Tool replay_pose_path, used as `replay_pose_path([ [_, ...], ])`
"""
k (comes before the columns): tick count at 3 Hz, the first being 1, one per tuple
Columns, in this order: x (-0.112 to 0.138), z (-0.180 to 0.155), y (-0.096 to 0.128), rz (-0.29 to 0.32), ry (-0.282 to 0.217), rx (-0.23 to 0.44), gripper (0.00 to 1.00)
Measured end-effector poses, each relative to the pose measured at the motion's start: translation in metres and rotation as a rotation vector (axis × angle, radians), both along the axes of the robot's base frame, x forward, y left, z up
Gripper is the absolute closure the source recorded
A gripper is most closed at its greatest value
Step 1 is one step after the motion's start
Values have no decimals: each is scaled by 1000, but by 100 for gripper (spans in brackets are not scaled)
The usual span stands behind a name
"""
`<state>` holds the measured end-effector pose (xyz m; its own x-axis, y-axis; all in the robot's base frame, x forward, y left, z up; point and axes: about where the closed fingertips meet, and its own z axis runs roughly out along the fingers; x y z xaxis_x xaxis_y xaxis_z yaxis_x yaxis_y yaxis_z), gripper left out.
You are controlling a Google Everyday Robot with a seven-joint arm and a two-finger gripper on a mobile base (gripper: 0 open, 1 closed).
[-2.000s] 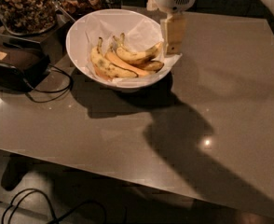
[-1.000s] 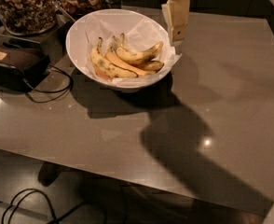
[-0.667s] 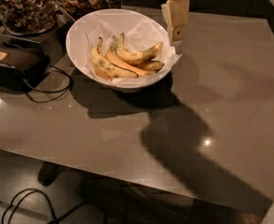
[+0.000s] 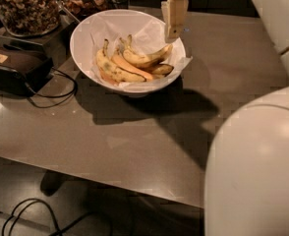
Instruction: Pick banana from white bowl
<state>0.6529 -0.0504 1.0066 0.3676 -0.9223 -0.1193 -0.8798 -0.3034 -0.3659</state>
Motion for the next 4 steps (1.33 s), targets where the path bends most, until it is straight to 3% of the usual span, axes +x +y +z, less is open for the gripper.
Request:
replay_pose_path([
  [1,17,-6,13,35,19,49,24],
  [3,31,-20,23,38,53,77,21],
  [4,31,-30,20,12,85,82,33],
])
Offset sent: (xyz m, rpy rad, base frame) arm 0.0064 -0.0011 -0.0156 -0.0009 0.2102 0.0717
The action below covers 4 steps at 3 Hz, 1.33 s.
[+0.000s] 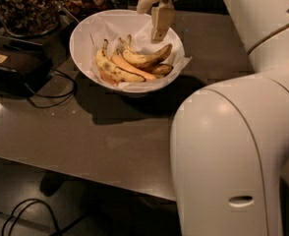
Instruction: Pick banana from white bowl
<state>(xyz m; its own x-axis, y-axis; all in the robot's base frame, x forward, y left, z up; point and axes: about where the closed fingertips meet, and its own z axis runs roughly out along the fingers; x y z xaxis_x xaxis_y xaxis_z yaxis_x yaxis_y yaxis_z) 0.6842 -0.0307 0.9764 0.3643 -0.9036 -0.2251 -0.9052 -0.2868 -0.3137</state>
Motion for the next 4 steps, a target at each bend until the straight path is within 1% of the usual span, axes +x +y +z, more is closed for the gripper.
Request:
replay_pose_path([
  [1,-3,-7,-8,-46,32,-10,41],
  [2,-6,-14,-15,-85,61,-24,37],
  [4,-11,-34,-14,-133,124,-57,39],
])
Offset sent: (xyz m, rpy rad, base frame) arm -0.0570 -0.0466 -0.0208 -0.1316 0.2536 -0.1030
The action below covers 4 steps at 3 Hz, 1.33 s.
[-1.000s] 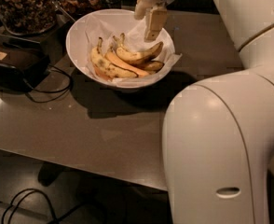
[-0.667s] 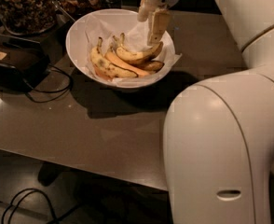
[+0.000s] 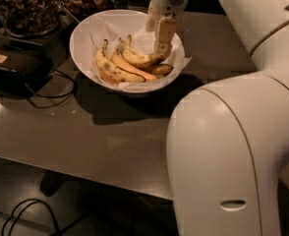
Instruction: Pick banana from white bowl
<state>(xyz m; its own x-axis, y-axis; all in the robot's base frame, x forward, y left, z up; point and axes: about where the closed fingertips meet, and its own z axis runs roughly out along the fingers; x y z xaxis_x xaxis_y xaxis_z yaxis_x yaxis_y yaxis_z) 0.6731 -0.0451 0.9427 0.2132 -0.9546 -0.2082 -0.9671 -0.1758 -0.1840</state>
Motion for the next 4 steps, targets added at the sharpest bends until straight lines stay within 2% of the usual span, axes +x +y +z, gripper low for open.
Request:
replay_pose_path([
  [1,-3,-11,2,-12,33,-8,44],
  [3,-8,-26,2,-26,85,-6,38],
  [4,-9,-32,2,-25,101,-5,39],
])
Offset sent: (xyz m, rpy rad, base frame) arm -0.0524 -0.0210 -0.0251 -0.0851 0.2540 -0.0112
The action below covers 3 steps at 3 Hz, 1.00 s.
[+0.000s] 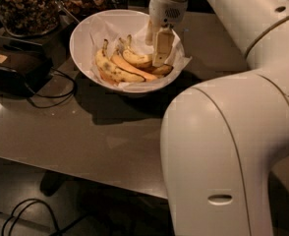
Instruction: Pick banana from white bowl
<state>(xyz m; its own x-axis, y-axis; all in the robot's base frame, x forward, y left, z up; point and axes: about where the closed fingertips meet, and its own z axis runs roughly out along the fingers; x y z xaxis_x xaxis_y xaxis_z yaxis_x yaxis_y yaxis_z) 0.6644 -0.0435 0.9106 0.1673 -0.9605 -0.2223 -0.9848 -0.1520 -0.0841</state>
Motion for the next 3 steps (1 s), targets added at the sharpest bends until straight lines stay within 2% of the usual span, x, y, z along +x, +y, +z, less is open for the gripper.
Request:
replay_pose_path([
  [1,0,-6,0,7,12,-6,35],
  [3,2,-17,1,30,30,-16,34],
])
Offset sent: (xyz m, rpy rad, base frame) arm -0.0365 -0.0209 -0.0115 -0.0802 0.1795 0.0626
